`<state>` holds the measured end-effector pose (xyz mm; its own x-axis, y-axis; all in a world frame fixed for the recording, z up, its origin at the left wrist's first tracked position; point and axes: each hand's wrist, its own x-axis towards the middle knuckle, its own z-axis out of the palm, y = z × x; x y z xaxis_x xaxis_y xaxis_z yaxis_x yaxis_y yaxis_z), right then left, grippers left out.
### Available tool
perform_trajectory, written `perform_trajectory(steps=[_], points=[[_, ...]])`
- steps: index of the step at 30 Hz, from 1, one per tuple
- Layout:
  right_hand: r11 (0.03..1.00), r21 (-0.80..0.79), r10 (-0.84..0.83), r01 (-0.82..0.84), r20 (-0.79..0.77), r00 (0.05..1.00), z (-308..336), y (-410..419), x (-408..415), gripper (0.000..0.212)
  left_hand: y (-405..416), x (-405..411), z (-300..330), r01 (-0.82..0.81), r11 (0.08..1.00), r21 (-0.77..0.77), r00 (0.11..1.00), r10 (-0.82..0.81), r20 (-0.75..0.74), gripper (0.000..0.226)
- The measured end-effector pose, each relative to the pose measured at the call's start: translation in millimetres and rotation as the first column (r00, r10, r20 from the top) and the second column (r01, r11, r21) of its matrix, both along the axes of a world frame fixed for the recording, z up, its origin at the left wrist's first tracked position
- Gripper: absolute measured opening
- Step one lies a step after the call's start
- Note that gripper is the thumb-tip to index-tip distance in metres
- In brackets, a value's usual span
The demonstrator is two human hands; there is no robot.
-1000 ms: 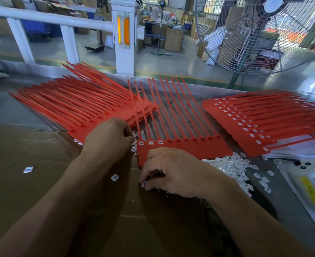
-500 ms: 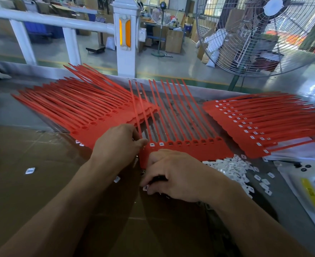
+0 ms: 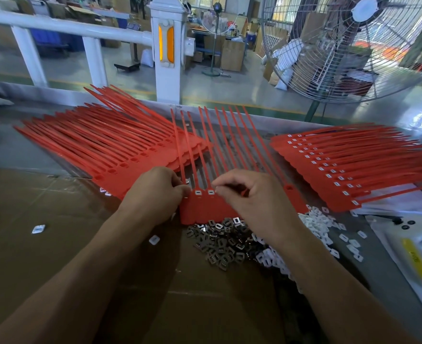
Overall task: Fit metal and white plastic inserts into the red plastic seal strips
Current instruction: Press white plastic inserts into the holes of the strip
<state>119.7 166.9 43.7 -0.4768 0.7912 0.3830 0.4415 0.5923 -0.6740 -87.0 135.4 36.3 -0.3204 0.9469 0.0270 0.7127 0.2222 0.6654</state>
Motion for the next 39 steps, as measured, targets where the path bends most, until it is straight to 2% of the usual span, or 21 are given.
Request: perform_trajectory(steps=[4, 7, 11, 21, 34, 39], points=[[0.989, -0.064, -0.135, 0.134, -0.022, 0.991, -4.1, 14.8, 9.0, 0.016, 0.2, -0.1, 0.0, 0.002, 1.0, -0.014, 1.0, -0.002, -0.003, 0.018], [0.981, -0.111, -0.159, 0.159, 0.006, 0.987, -8.8, 22.4, 12.4, 0.019, 1.7, -0.2, -1.6, 0.01, 1.0, -0.021, 1.0, -0.011, -0.022, 0.016], [0.981, -0.074, -0.177, 0.18, 0.048, 0.983, -12.3, 29.6, 7.7, 0.016, 3.0, -0.7, -2.9, 0.012, 1.0, -0.028, 1.0, -0.012, -0.022, 0.015], [0.987, -0.019, -0.151, 0.158, 0.21, 0.966, -14.4, 33.0, -1.0, 0.012, 4.8, -0.8, -5.7, 0.017, 0.999, -0.028, 0.999, -0.018, -0.033, 0.016], [0.99, -0.004, -0.135, 0.144, 0.325, 0.936, -17.0, 33.7, -0.6, 0.02, 5.3, 0.2, -5.8, 0.026, 0.999, -0.046, 0.999, -0.028, -0.046, 0.015], [0.995, 0.033, -0.097, 0.091, 0.441, 0.892, -12.5, 30.5, 2.4, 0.028, 4.7, 0.2, -5.2, 0.022, 0.998, -0.051, 0.999, -0.024, -0.042, 0.015]])
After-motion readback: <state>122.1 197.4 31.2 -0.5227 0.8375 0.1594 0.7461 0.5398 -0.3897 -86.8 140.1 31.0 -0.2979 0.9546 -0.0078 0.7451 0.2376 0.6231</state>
